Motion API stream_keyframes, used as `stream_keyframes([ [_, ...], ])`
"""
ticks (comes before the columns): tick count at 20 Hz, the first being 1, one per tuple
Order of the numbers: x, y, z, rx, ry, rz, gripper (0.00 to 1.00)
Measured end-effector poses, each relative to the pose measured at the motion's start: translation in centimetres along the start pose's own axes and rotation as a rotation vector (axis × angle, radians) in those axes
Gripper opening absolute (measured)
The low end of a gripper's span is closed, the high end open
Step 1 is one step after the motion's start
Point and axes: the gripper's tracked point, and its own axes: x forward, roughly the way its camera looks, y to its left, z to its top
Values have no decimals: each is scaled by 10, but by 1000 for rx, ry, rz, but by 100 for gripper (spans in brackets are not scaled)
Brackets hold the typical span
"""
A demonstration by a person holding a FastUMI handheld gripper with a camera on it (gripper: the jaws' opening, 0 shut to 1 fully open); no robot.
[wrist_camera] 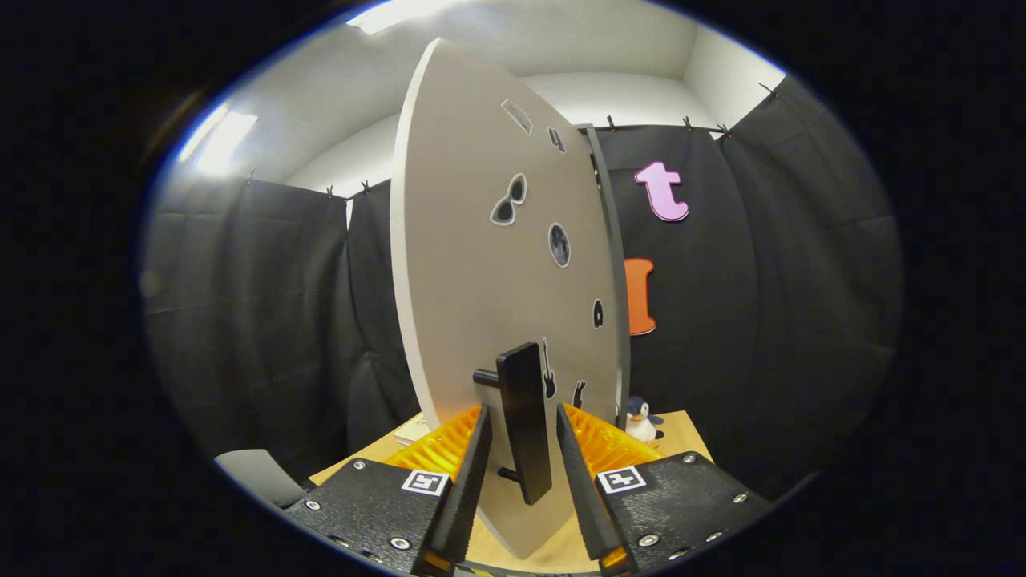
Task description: Open the shoe cabinet door, grab the shoes and put them into the shoe cabinet, then close the shoe cabinet door.
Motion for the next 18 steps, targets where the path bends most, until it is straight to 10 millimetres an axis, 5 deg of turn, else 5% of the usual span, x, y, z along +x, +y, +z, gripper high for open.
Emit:
stream_keyframes([
  [10,47,57,-4,47,11,144,56],
  [18,110,104,-7,1,21,180,64],
])
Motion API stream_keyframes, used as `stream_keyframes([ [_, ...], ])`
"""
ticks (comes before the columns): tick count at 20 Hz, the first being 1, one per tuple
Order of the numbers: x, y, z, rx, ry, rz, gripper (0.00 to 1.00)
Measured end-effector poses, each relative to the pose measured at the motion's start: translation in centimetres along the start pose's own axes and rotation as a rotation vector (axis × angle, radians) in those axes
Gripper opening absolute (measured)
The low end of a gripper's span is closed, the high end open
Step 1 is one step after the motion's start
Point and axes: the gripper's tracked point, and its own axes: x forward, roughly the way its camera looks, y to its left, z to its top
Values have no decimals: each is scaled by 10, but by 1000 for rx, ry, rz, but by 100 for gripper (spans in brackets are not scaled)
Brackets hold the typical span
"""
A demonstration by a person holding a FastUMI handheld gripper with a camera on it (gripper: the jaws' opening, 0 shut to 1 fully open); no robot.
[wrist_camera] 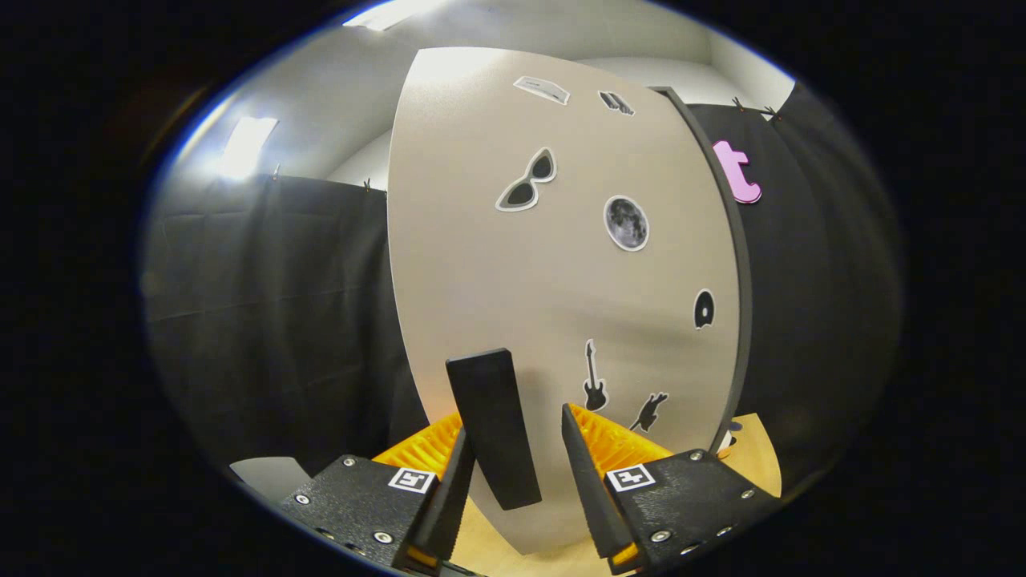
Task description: Open the shoe cabinet door, grab the shoes and put them into the shoe cabinet, then close the shoe cabinet door.
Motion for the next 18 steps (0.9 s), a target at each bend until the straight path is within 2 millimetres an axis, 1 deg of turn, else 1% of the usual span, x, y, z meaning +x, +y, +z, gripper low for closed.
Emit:
stream_keyframes([
  [3,29,13,2,-33,-3,-8,64],
  [7,67,19,3,-41,-1,-23,64],
  [8,67,20,2,-40,-3,-25,64],
  [9,71,21,1,-36,0,-28,64],
  [15,101,23,5,-91,7,-94,66],
  [18,124,23,2,-93,6,-122,68],
])
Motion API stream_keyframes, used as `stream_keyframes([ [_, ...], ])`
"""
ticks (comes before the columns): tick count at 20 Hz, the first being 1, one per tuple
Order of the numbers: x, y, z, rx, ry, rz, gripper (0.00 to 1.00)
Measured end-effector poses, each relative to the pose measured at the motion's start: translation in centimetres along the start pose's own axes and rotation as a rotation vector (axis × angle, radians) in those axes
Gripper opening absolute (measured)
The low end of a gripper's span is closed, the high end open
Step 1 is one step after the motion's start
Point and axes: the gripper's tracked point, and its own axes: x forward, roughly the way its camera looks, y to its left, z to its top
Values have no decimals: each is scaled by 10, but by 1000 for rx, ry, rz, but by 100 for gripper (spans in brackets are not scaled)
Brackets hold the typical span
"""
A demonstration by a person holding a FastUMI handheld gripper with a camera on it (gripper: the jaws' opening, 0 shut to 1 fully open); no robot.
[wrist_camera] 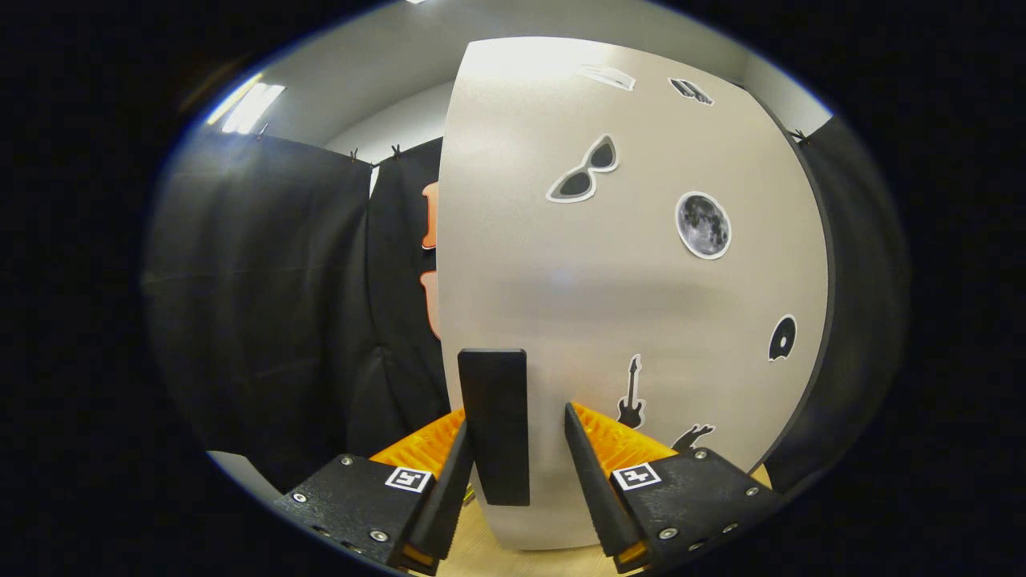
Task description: Open the shoe cabinet door, grab the shoes and put them into the shoe cabinet, then close the shoe cabinet door.
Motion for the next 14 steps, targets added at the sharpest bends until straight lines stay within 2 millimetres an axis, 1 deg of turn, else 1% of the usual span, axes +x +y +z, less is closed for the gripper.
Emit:
stream_keyframes([
  [5,21,2,-1,39,4,-13,70],
  [8,29,2,-3,70,17,-18,69],
  [14,40,4,0,47,7,-53,69],
])
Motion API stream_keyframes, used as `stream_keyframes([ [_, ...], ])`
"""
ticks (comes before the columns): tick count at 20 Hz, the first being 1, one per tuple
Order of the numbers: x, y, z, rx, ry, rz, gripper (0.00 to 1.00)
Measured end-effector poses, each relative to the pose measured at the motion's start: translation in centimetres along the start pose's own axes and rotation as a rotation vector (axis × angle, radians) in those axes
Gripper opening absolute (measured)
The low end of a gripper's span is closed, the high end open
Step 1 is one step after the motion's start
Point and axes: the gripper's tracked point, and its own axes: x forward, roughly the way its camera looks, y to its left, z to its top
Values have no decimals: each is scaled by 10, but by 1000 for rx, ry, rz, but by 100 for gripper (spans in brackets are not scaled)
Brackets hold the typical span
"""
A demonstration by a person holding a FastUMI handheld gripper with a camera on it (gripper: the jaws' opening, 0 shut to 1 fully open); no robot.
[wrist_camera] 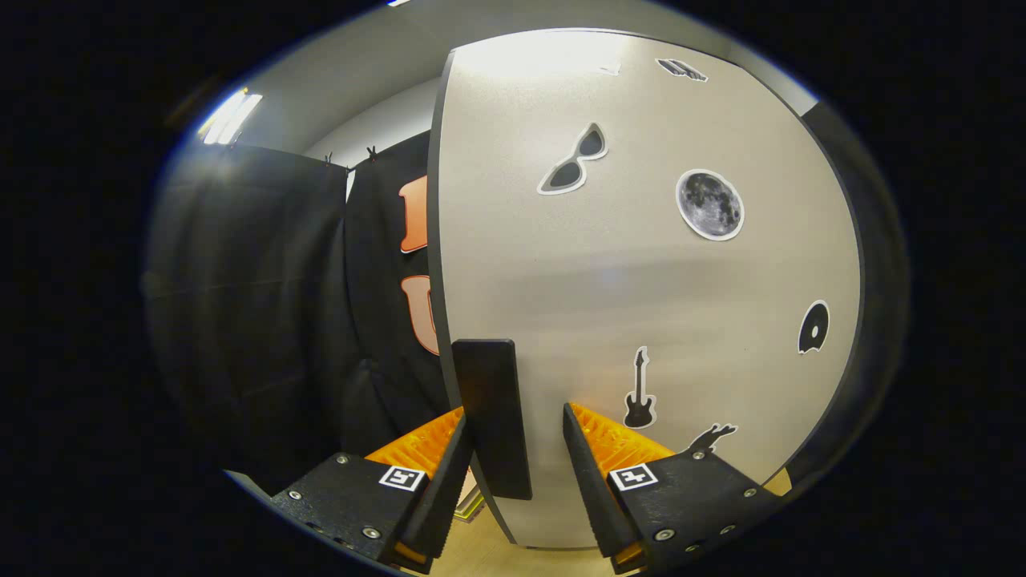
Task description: Open the shoe cabinet door, grab the shoes and put them into the shoe cabinet, then close the shoe cabinet door.
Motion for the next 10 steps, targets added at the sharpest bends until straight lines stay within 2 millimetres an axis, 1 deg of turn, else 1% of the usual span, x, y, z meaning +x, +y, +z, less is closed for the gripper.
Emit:
stream_keyframes([
  [5,2,1,1,-8,0,-20,70],
  [8,0,4,-4,20,31,-13,70],
  [10,-8,3,5,12,5,-27,70],
])
